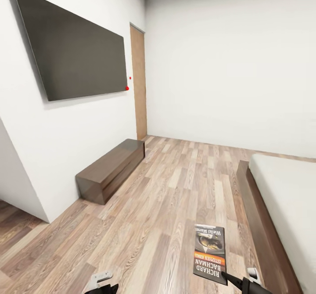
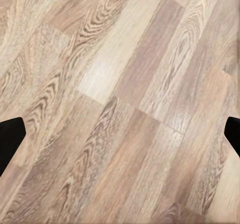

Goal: In the bedroom, move the book from the bed onto either nightstand, and place the two sandals side by side next to the bed.

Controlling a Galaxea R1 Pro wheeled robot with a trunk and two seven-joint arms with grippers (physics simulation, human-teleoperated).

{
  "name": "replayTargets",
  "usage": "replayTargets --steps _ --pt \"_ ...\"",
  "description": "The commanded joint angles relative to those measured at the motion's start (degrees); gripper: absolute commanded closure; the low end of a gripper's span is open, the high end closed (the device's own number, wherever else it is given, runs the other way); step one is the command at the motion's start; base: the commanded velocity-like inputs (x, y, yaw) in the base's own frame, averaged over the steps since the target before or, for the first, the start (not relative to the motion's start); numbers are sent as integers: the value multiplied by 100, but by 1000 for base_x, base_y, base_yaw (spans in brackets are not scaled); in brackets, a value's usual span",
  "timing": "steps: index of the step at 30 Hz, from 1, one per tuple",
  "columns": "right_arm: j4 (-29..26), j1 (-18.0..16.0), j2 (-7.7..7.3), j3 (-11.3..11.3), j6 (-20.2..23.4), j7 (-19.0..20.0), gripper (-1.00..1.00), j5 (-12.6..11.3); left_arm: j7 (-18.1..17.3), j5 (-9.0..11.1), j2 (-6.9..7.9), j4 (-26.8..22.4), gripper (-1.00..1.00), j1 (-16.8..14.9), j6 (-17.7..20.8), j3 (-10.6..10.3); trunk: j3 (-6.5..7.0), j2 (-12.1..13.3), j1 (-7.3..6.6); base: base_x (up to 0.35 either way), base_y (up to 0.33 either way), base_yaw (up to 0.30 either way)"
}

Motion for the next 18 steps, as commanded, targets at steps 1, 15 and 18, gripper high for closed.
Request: replayTargets --steps 1,15,18 --pt "-1 -5 1 -40 60 18 100 -9 -22 56 2 6 -100 -3 -19 -51 -6 -4 0 0 0 -199" --pt "-1 -5 1 -40 60 19 100 -9 -22 56 2 6 -100 -3 -19 -49 -6 -4 0 0 0 -199" --pt "-1 -5 1 -40 60 18 100 -9 -22 56 2 6 -100 -3 -19 -49 -6 -4 0 0 0 -199"
